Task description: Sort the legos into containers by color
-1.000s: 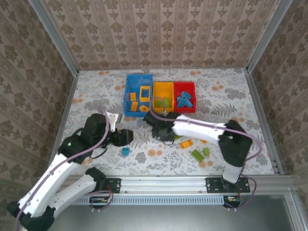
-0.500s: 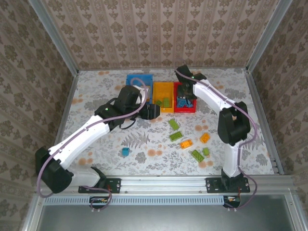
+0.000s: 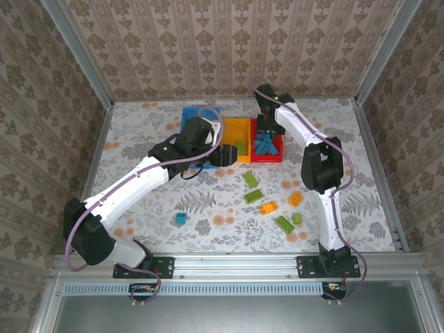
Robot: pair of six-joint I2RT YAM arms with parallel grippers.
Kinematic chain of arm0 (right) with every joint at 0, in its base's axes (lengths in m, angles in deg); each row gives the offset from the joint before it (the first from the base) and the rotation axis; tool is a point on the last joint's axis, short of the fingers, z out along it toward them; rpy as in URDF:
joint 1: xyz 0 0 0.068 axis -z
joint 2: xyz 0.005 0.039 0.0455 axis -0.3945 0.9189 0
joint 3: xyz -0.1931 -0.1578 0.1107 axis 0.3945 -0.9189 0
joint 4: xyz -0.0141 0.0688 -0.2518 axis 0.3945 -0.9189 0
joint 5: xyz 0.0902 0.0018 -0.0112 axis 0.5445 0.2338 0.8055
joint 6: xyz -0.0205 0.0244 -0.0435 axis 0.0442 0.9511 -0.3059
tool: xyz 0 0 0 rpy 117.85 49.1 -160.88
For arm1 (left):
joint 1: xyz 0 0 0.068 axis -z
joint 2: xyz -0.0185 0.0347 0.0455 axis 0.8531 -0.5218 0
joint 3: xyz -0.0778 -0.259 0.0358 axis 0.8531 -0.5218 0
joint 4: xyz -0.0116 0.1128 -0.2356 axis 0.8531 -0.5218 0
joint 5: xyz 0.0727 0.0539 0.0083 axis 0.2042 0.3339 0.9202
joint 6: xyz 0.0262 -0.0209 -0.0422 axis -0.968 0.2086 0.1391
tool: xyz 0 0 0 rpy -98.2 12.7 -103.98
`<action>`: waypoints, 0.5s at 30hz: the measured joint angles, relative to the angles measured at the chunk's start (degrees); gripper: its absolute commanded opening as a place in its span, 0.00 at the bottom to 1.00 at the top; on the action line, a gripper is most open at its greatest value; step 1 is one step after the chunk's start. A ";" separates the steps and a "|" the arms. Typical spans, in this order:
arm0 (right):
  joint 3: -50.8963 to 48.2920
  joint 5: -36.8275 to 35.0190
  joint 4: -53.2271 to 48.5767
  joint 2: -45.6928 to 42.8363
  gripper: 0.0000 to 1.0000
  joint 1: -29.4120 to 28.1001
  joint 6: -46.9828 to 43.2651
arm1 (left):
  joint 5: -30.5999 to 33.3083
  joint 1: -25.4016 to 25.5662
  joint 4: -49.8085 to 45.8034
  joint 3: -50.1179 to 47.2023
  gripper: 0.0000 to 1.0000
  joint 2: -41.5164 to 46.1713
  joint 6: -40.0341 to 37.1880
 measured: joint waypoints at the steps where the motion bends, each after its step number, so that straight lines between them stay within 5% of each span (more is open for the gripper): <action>1: 0.00 0.00 -0.04 -0.17 0.61 -0.20 0.02 | 0.11 -0.07 -0.28 0.00 0.67 0.02 0.00; 6: -3.02 -0.46 0.61 -4.87 0.63 -1.36 -0.48 | 0.22 -1.09 -1.31 -1.49 0.69 0.85 0.02; 15: -35.85 1.60 14.73 -38.47 0.69 -3.06 -4.94 | -1.11 -0.81 -4.57 -4.76 0.70 -0.63 0.57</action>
